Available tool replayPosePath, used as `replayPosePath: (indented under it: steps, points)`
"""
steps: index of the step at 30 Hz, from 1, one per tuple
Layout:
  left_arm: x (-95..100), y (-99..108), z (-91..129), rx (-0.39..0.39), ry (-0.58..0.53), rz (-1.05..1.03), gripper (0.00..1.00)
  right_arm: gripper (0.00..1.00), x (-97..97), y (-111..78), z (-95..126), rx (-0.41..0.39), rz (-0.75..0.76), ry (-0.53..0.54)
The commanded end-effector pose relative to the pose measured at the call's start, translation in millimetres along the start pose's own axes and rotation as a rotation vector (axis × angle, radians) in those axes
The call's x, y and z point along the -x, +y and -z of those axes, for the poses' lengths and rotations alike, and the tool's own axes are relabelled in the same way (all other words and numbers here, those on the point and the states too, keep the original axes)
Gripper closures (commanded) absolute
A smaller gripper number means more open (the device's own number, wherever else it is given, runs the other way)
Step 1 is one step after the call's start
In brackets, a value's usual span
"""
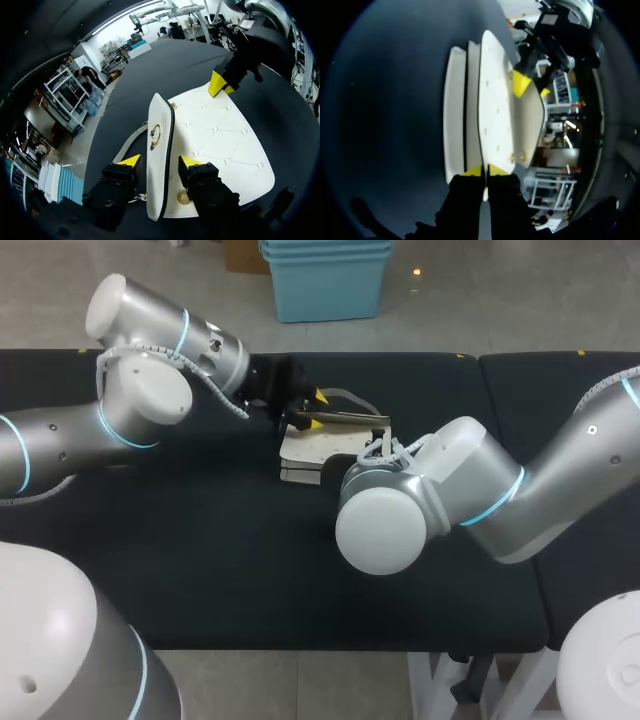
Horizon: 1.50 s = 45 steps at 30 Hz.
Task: Pick up the bag, open it, inspect its contents, close it, and place it on the opposite side
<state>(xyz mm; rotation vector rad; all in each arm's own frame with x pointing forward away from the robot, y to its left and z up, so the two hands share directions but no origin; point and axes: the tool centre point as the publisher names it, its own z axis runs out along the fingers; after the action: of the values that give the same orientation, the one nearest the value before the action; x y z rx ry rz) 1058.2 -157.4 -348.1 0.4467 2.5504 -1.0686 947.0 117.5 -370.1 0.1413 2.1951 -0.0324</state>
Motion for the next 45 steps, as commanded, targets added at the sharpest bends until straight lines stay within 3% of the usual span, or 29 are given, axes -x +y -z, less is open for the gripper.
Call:
replayPosePath:
  steps: [1,17,19,21,23,34,35,36,37,45]
  points:
    - [13.0,8,-15,-0.018,0.020,0.000,0.51,1.00,-1.9,-0.8,0,0.004,0.000,-0.005]
    - [20.2,12,-30,-0.013,0.064,0.018,0.64,1.00,-1.9,-0.8,0,0.004,0.000,-0.005]
    - [20.6,11,-31,-0.014,0.065,0.017,0.75,1.00,-1.9,-0.8,0,0.004,0.000,-0.005]
    - [21.2,11,-30,-0.015,0.066,0.017,0.91,1.00,-1.9,-0.8,0,0.004,0.000,-0.005]
    - [21.6,11,-30,-0.012,0.069,0.015,1.00,1.00,-1.9,-0.8,0,0.004,0.000,-0.005]
    - [22.7,11,-27,-0.012,0.087,0.045,1.00,1.00,0.5,-0.9,1,-0.013,0.008,-0.008]
    - [23.4,10,-25,-0.018,0.087,0.048,1.00,0.83,3.1,-0.5,3,-0.023,0.009,-0.009]
    - [24.2,9,-23,-0.018,0.084,0.050,1.00,0.48,6.1,0.3,6,-0.040,0.025,-0.008]
    - [25.1,8,-21,-0.024,0.081,0.056,1.00,0.00,9.2,1.8,9,-0.056,0.046,-0.016]
    - [34.1,-7,-2,-0.013,0.072,0.086,1.00,0.00,40.7,9.5,47,-0.078,0.084,-0.052]
